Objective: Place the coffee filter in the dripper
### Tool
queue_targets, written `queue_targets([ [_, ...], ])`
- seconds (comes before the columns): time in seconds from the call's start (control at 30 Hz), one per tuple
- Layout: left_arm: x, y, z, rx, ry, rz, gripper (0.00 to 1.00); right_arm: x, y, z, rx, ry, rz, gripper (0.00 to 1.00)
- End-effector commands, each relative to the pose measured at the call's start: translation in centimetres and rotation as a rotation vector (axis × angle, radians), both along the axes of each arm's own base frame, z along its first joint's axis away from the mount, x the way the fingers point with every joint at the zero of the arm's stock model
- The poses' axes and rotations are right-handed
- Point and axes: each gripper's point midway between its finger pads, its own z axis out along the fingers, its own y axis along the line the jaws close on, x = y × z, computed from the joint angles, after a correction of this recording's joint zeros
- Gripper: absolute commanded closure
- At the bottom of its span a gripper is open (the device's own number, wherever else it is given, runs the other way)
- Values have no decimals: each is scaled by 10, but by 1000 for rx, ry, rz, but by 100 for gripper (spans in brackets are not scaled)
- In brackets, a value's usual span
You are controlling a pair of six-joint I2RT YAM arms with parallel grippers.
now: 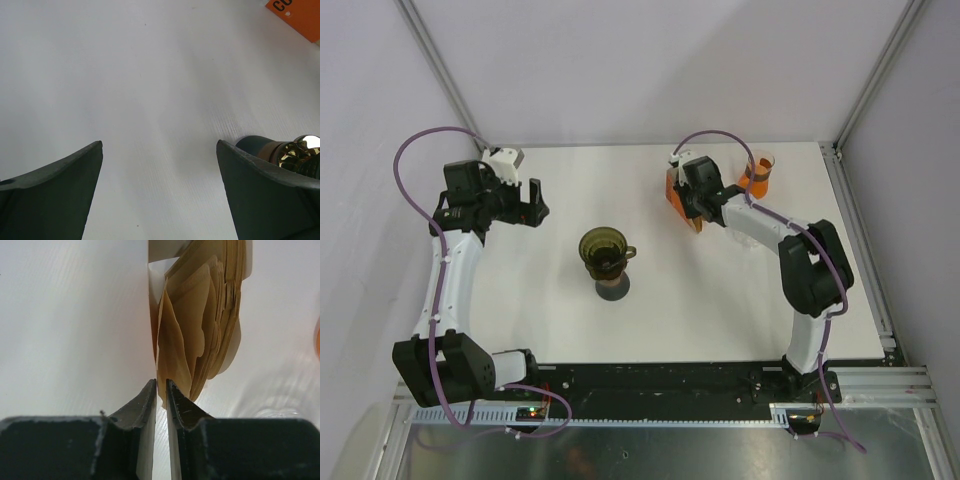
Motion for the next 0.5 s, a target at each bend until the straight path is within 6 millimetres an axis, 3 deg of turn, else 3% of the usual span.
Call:
queue_targets([
  [0.0,1,0,15,-4,-54,-9,0,6,0,-2,-3,-17,-2,83],
  [0.27,1,0,15,-4,-54,-9,0,7,-3,-9,-11,-4,-8,84],
  [0.47,1,0,16,-3,-55,-8,0,5,-2,-6,-5,2,-2,96],
])
